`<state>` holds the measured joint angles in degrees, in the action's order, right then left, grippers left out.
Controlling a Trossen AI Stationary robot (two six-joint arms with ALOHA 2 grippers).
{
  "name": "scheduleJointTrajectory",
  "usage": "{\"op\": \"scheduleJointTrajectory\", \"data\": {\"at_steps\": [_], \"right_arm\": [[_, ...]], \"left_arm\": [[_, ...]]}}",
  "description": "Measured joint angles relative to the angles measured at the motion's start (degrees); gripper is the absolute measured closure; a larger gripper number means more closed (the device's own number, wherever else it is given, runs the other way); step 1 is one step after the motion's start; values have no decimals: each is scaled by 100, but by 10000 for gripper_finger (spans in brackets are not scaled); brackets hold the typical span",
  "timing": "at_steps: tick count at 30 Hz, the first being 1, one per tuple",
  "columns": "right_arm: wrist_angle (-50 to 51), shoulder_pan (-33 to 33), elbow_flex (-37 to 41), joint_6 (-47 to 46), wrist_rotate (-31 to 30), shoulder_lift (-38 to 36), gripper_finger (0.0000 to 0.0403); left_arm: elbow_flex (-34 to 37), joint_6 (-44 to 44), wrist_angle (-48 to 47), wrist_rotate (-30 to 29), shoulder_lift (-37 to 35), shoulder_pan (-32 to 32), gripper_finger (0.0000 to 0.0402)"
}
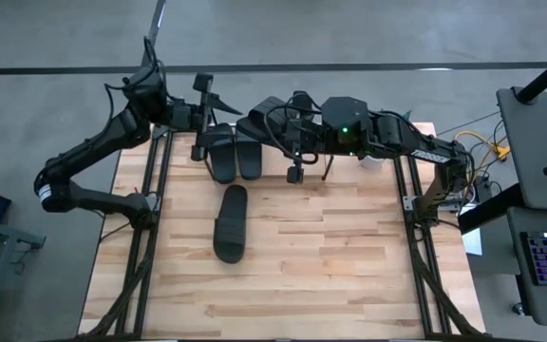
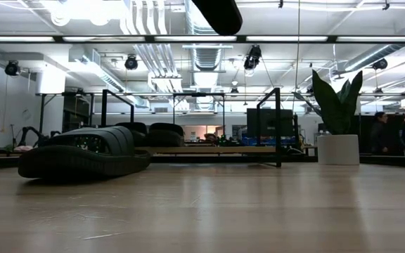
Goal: Pick and place slides into the shelf
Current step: Put the right black slide on the shelf
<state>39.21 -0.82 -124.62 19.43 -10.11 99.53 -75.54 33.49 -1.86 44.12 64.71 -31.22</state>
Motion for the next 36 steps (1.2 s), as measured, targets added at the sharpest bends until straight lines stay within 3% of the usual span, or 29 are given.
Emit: {"op": "scheduleJointTrajectory", "data": {"at_steps": [13,17,23,26,29,31,36], "right_arm": [[5,2,29,-289,4,0,373],[83,2,29,-298,4,0,373],[70,2,29,-294,0,-3,373],[69,0,29,-294,-7,-7,373],[28,0,29,-310,-142,-7,348],[-28,22,3,-442,-555,-7,321],[260,192,-317,-288,-1421,4,258]], "left_arm": [[-126,-4,100,23,410,238,209],[-156,3,141,25,390,241,258],[-152,-10,119,1,365,254,371],[-152,-12,124,-68,370,254,373],[-147,-17,134,-285,369,255,373],[-145,-35,150,-516,367,254,373],[-133,91,55,-1598,367,243,373]]}}
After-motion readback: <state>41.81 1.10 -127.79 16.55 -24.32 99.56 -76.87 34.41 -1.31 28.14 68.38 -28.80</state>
